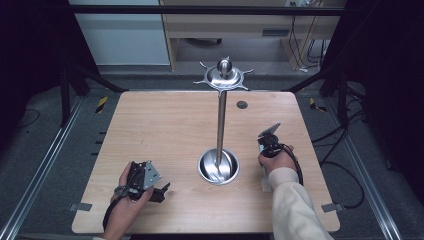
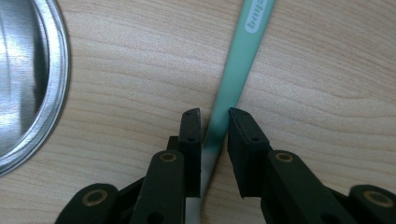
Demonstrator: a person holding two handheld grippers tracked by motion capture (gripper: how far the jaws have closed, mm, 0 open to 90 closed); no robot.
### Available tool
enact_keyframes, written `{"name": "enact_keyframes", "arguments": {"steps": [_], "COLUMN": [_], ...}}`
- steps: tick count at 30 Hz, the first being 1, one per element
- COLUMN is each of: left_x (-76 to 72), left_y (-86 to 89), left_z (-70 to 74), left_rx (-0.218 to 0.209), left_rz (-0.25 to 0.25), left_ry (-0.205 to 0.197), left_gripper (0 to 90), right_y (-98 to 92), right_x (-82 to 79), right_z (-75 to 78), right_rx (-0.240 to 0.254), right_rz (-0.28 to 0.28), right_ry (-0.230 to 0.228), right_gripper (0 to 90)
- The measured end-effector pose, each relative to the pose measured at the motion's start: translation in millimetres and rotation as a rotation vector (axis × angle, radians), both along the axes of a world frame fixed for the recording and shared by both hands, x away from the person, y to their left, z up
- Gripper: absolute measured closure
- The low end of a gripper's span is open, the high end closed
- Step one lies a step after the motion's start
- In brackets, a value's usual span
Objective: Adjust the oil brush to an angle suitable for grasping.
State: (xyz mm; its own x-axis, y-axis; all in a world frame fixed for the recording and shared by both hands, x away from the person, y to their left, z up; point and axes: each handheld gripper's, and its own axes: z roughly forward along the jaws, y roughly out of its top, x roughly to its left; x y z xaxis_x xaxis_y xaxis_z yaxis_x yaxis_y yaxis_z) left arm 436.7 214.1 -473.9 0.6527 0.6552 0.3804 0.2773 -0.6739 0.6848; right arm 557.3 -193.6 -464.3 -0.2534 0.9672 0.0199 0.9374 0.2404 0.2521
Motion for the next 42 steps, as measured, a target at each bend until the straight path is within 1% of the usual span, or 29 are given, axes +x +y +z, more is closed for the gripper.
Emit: {"name": "enact_keyframes", "arguments": {"steps": [12, 16, 24, 28, 29, 30, 31, 33, 36, 38, 42], "left_x": [0.0, 0.0, -0.1, 0.1, 0.0, 0.1, 0.1, 0.3, 0.3, 0.3, 0.4], "left_y": [-0.7, -1.0, -1.1, -0.6, -0.5, -0.3, -0.3, -0.4, -0.6, -0.4, 0.2], "left_z": [-0.3, -0.3, -0.3, -0.1, 0.0, 0.2, 0.2, -0.1, -0.1, 0.0, 0.2], "left_rx": [0.006, 0.005, 0.003, 0.003, 0.003, 0.003, 0.003, 0.004, 0.004, 0.003, -0.001], "left_rz": [-0.007, -0.008, -0.007, -0.007, -0.006, -0.007, -0.007, -0.007, -0.008, -0.007, -0.002], "left_ry": [0.004, 0.004, 0.003, 0.002, 0.001, 0.003, 0.003, 0.003, 0.002, 0.002, 0.001], "left_gripper": [3.0, 3.0, 3.0, 3.0, 3.0, 3.0, 3.0, 3.0, 3.0, 3.0, 3.0], "right_y": [-1.6, -2.4, 0.4, -2.1, -5.5, -5.5, -10.2, -11.1, -14.4, -15.8, -20.3], "right_x": [0.2, 0.3, 2.0, 2.4, 2.3, 2.3, 1.8, 1.6, 0.8, 0.4, -1.5], "right_z": [-1.7, -1.8, -1.6, -1.3, -1.1, -1.1, -1.6, -1.3, -0.8, 0.4, 6.7], "right_rx": [-0.003, 0.007, -0.015, 0.003, 0.011, 0.011, 0.035, 0.040, 0.041, 0.051, 0.061], "right_rz": [-0.005, -0.017, -0.024, -0.042, -0.048, -0.048, -0.049, -0.051, -0.038, -0.032, -0.011], "right_ry": [0.008, 0.014, 0.025, 0.031, 0.032, 0.032, 0.027, 0.033, 0.030, 0.029, 0.003], "right_gripper": [75.3, 75.6, 76.3, 78.9, 81.6, 81.6, 81.9, 81.9, 82.0, 82.0, 82.1]}}
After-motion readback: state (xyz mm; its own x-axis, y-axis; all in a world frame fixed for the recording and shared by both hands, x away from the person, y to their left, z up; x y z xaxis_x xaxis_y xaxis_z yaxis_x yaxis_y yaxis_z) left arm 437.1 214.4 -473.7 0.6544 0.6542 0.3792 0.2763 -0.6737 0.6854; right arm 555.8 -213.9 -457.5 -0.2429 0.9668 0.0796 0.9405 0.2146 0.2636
